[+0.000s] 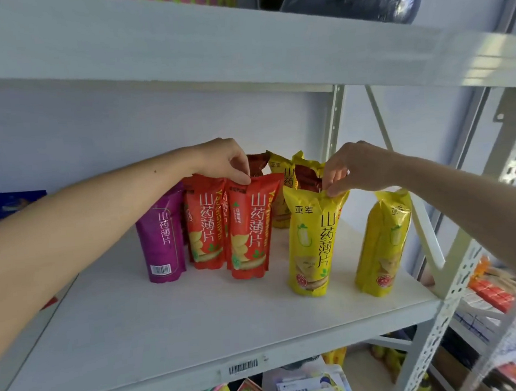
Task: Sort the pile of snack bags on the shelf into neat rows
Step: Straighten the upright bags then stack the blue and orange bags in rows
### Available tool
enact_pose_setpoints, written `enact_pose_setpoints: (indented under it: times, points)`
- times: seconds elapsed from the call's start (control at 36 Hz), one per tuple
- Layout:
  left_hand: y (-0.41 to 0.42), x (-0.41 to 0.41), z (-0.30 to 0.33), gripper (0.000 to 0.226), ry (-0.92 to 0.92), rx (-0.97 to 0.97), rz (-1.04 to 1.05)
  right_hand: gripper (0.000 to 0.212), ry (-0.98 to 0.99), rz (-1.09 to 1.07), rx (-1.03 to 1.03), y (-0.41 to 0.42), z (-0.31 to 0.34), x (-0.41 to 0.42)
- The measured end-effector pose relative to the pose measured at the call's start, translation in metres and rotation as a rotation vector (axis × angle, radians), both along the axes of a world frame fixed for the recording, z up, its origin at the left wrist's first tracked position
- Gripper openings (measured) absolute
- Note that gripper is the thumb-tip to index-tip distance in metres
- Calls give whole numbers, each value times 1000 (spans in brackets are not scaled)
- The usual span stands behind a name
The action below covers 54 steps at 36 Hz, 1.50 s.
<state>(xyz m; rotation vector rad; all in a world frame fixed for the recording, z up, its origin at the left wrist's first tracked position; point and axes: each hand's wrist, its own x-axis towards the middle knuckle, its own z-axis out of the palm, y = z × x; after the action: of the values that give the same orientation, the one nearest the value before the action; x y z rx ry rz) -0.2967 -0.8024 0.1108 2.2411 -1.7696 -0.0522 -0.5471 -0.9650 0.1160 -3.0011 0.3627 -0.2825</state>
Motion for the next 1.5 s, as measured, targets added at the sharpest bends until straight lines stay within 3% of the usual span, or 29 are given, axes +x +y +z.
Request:
enact_pose_setpoints:
  times: [0.61,0.86,1.03,1.11,1.28,1.5]
  points:
    - [3,7,-7,26,-178,93,50,6,46,-140,-33,-59,8,12]
    - [2,7,-15,57,-190,148,91,9,190,-176,-126,-62,9,8]
    - [5,5,-21,64,-251,113,101,43,287,-199,-208,-45,19,16]
    - [8,5,-23,68,-273,61,85,45,204,-154,-219,-25,24,25]
    - [25,10,-24,57,-118,-109,99,44,80,-25,-153,33,13,57]
    - [78,15,-37,69,-27,-470,213,122,-67,-189,213,79,-49,102]
